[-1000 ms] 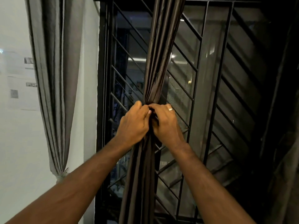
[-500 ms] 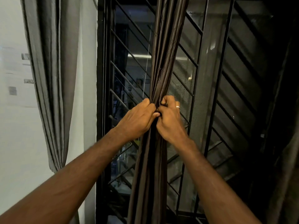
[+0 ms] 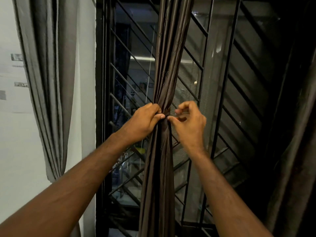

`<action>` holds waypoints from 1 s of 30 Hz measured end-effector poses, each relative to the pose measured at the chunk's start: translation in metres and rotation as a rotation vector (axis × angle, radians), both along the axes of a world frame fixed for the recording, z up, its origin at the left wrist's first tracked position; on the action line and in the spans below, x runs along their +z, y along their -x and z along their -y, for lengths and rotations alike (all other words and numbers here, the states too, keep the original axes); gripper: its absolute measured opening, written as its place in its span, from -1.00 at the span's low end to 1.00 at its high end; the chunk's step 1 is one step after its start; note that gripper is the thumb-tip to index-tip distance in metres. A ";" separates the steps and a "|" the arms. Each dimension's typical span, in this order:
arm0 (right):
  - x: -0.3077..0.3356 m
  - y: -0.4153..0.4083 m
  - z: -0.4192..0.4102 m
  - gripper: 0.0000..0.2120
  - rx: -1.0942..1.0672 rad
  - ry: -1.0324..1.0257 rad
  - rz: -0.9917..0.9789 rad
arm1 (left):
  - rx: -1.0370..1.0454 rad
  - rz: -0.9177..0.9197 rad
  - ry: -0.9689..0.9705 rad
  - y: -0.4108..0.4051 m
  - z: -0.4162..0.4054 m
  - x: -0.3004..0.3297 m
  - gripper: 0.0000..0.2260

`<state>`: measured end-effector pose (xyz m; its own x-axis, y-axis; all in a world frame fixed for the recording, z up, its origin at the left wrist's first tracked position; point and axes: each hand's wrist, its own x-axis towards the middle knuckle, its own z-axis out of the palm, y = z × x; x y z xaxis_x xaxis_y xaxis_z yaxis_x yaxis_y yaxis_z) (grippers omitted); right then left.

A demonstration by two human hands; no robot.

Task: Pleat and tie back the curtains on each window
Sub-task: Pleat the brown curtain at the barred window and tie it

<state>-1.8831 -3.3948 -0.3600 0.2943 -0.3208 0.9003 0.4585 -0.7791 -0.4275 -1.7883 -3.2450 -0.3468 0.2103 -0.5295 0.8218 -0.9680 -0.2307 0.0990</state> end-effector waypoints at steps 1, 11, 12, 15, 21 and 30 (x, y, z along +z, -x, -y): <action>-0.001 0.001 0.001 -0.72 0.000 -0.021 0.032 | -0.015 -0.060 0.009 0.000 -0.001 0.003 -0.82; -0.016 -0.006 -0.012 -0.59 -0.161 0.286 -0.225 | -0.272 -0.555 -0.075 0.021 -0.009 0.033 -0.77; -0.016 -0.007 -0.010 -0.60 -0.143 0.310 -0.202 | -0.302 -0.601 -0.071 0.021 -0.012 0.034 -0.79; -0.019 -0.009 -0.005 -0.69 -0.058 0.319 -0.152 | -0.426 -0.750 0.035 0.015 -0.018 0.024 -0.83; -0.043 -0.020 -0.012 -0.58 -0.076 0.276 -0.110 | -0.278 -0.552 0.361 0.009 0.000 0.005 -0.73; -0.079 -0.030 -0.028 -0.62 -0.062 0.110 -0.073 | -0.085 -0.596 0.751 -0.003 0.048 0.027 -0.63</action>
